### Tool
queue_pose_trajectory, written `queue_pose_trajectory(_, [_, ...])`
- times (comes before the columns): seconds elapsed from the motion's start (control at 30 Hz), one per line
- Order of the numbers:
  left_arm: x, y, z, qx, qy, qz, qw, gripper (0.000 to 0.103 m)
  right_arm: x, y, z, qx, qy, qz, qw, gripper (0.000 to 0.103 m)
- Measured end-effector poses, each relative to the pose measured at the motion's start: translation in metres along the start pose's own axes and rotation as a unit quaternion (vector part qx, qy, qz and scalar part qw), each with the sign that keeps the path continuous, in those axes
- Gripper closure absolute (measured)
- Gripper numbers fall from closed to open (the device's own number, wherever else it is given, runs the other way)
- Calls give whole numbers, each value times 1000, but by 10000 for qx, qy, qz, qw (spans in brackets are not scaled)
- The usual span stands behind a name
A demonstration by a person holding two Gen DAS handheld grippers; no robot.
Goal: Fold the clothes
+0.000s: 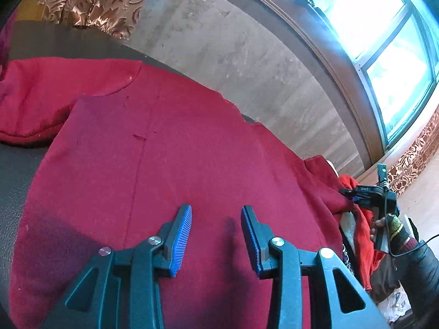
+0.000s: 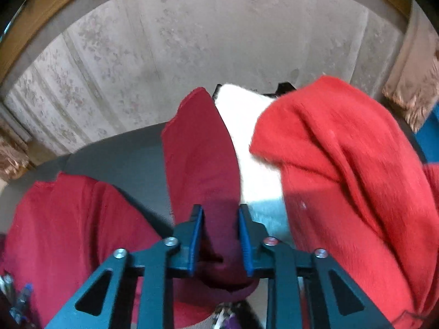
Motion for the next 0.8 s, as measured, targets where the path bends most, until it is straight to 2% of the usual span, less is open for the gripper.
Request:
queue_pose_trajectory(0.03, [0,0,0,-1,-1,5,10000,66,3,-2,5,31,118,-130,9998,89])
queue_pose_trajectory(0.1, [0,0,0,-2,-5,9,10000,66,9,-5,17,110,402,-413,9983,90])
queue_pose_trajectory(0.17, [1,-1,0,-7,-6,21,10000,66,10,-11,33,307,1009,-854,9907,91])
queue_pose_trajectory(0.3, [2,0,0,-14,-21,32,10000,66,-24,-23,68,801,2627,-1461,9504,91])
queue_pose_trajectory(0.33, [2,1,0,-16,-20,33,10000,66,-41,-25,72,828,2991,-1457,9394,90])
queue_pose_trajectory(0.43, [3,2,2,-30,-27,52,10000,66,-103,-31,74,586,3770,-1082,9180,81])
queue_pose_trajectory(0.47, [3,2,2,-33,-35,60,10000,66,-117,-33,73,556,3793,-947,9187,67])
queue_pose_trajectory(0.53, [3,3,2,-39,-44,72,10000,66,-142,-39,74,529,3820,-640,9204,48])
queue_pose_trajectory(0.63, [3,4,2,-48,-54,73,9999,66,-142,-49,74,532,3819,-655,9204,48])
queue_pose_trajectory(0.8, [3,5,3,-57,-77,89,9999,66,-85,-83,51,446,3179,-1037,9414,47])
Point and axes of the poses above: each gripper's, at about its wrist camera, not at the fingertips, and z roughly against the way its jaws point, x to its right, y to its top, the point moved 1 cm from there along -z, roughly the way its jaws point, and after that the axes turned 6 degrees about z, right-handed, at the moved point
